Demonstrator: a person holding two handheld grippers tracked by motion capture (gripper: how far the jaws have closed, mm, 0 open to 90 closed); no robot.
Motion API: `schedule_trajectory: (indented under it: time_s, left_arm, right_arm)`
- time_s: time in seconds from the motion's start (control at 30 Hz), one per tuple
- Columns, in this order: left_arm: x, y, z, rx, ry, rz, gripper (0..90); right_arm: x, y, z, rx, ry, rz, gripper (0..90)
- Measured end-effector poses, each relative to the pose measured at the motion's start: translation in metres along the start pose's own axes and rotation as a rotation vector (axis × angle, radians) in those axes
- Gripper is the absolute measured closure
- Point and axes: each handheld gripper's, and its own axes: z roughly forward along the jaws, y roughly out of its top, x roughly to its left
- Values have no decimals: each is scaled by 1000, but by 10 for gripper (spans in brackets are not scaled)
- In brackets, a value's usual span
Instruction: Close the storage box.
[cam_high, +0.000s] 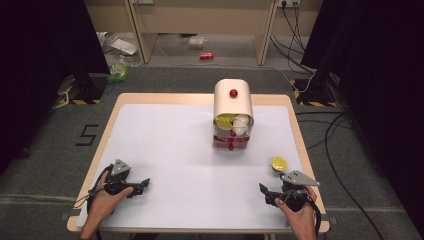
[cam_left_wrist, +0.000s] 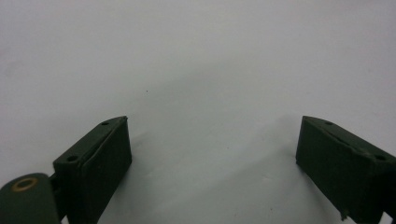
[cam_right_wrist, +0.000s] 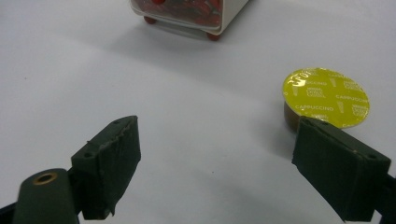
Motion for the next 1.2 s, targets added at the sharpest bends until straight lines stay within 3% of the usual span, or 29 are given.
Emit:
schedule_trajectory:
  time_s: [1.2]
  left_arm:
    - [0,0,0,0,0,0,97]
  right_arm:
    - [-7,-28,-9,98,1,-5,158]
